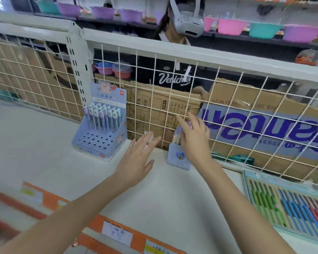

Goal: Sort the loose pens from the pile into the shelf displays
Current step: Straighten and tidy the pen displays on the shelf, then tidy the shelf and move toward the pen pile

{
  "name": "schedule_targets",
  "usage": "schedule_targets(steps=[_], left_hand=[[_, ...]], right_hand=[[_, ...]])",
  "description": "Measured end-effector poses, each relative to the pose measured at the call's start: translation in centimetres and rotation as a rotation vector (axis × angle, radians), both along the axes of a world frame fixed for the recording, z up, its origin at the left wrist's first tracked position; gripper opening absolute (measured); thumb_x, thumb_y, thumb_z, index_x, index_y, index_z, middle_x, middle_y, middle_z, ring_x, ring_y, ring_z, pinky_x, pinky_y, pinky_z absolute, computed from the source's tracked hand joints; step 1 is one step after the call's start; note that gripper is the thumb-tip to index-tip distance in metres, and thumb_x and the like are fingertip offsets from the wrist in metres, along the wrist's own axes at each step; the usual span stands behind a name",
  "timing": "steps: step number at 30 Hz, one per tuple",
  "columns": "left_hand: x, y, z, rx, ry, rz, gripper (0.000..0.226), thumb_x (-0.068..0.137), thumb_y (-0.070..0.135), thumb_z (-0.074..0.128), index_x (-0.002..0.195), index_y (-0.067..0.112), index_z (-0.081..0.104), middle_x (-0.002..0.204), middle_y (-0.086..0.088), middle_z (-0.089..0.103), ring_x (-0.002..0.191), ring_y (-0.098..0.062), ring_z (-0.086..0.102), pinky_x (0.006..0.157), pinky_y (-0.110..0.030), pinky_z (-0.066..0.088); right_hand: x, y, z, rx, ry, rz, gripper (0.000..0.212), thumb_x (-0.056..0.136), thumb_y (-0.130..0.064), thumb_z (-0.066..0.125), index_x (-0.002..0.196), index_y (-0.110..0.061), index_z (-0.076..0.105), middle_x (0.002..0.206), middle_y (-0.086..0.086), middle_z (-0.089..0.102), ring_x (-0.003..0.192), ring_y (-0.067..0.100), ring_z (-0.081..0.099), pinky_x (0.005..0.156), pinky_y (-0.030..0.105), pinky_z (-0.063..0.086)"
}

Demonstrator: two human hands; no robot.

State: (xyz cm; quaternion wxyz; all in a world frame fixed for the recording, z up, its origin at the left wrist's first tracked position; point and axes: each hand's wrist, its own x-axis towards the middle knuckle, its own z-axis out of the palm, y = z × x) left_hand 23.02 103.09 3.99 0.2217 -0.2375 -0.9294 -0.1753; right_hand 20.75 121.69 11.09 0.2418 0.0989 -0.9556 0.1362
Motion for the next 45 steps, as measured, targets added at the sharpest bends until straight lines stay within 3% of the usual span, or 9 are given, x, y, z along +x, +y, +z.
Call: schedule_targets(steps=[4, 7, 10, 15, 18, 20, 25, 32, 45], left_hand=[[2.9, -4.5, -0.6, -0.072, -0.105, 0.201, 0.061, 0.092, 0.024, 0.053, 0.146, 0.023, 0.025, 0.154, -0.006, 0.018, 0.139, -0.026, 0.023, 0.113, -0.042, 0.018], [4.4, -9.0, -0.7, -0.183, -0.116, 0.303, 0.069, 0.077, 0.021, 0.073, 0.137, 0.018, 0.040, 0.142, -0.017, 0.041, 0.127, -0.035, 0.044, 0.102, -0.052, 0.035], [5.4, -14.1, -1.1, -0.253, -0.093, 0.426, 0.084, 0.055, 0.023, 0.088, 0.126, 0.017, 0.043, 0.125, -0.020, 0.057, 0.108, -0.038, 0.060, 0.082, -0.058, 0.048], [7.5, -22.6, -1.4, -0.263, -0.127, 0.581, 0.083, 0.048, 0.023, 0.091, 0.121, 0.012, 0.055, 0.121, -0.022, 0.059, 0.099, -0.040, 0.063, 0.075, -0.059, 0.050], [8.5, -28.1, -1.7, -0.234, -0.141, 0.609, 0.083, 0.053, 0.027, 0.087, 0.124, 0.015, 0.045, 0.121, -0.022, 0.059, 0.100, -0.039, 0.063, 0.075, -0.056, 0.051], [9.3, -32.0, -1.6, -0.200, -0.150, 0.625, 0.072, 0.063, 0.031, 0.073, 0.127, 0.016, 0.043, 0.124, -0.023, 0.057, 0.102, -0.040, 0.062, 0.078, -0.057, 0.050], [11.4, -41.8, -1.6, -0.096, -0.170, 0.700, 0.059, 0.092, 0.030, 0.050, 0.145, 0.018, 0.029, 0.151, -0.019, 0.023, 0.134, -0.036, 0.032, 0.107, -0.049, 0.025], [12.1, -51.8, -1.2, -0.055, -0.204, 0.803, 0.063, 0.094, 0.034, 0.045, 0.148, 0.023, 0.015, 0.152, -0.010, 0.018, 0.139, -0.027, 0.020, 0.113, -0.042, 0.015], [5.5, -65.5, -4.4, 0.101, -0.303, 0.864, 0.062, 0.094, 0.030, 0.049, 0.148, 0.025, 0.018, 0.154, -0.009, 0.017, 0.141, -0.029, 0.019, 0.113, -0.040, 0.014]], right_hand=[[2.2, -6.2, -2.4, -0.042, 0.047, 0.249, 0.046, 0.086, -0.008, 0.056, 0.131, -0.016, 0.053, 0.139, 0.019, 0.046, 0.126, 0.041, 0.042, 0.099, 0.055, 0.035], [3.6, -10.8, -4.3, 0.007, -0.004, 0.326, 0.056, 0.069, -0.011, 0.076, 0.122, -0.012, 0.059, 0.125, 0.021, 0.057, 0.111, 0.042, 0.057, 0.086, 0.054, 0.047], [4.6, -14.9, -5.7, 0.092, -0.085, 0.377, 0.071, 0.059, -0.017, 0.086, 0.124, -0.013, 0.058, 0.125, 0.020, 0.057, 0.110, 0.041, 0.058, 0.083, 0.051, 0.049], [4.9, -22.3, -6.0, 0.178, -0.172, 0.372, 0.073, 0.062, -0.029, 0.085, 0.128, -0.015, 0.056, 0.131, 0.021, 0.053, 0.115, 0.042, 0.054, 0.088, 0.053, 0.046], [5.2, -28.1, -6.0, 0.201, -0.233, 0.442, 0.066, 0.092, -0.028, 0.056, 0.148, -0.023, 0.022, 0.155, 0.014, 0.014, 0.142, 0.036, 0.016, 0.111, 0.050, 0.016], [5.4, -32.2, -6.5, 0.207, -0.225, 0.491, 0.066, 0.096, -0.026, 0.048, 0.150, -0.025, 0.010, 0.157, 0.010, 0.002, 0.144, 0.032, 0.006, 0.114, 0.047, 0.009], [5.9, -43.1, -7.3, 0.233, -0.237, 0.560, 0.067, 0.097, -0.028, 0.044, 0.149, -0.027, 0.003, 0.157, 0.006, -0.003, 0.144, 0.030, 0.004, 0.114, 0.045, 0.009], [5.5, -53.7, -7.1, 0.266, -0.271, 0.633, 0.066, 0.095, -0.025, 0.048, 0.149, -0.024, 0.009, 0.156, 0.007, 0.003, 0.142, 0.029, 0.011, 0.112, 0.043, 0.015], [-6.4, -68.7, -9.3, 0.213, -0.446, 0.663, 0.065, 0.096, -0.026, 0.046, 0.150, -0.024, 0.008, 0.157, 0.009, 0.004, 0.142, 0.029, 0.010, 0.113, 0.040, 0.012]])
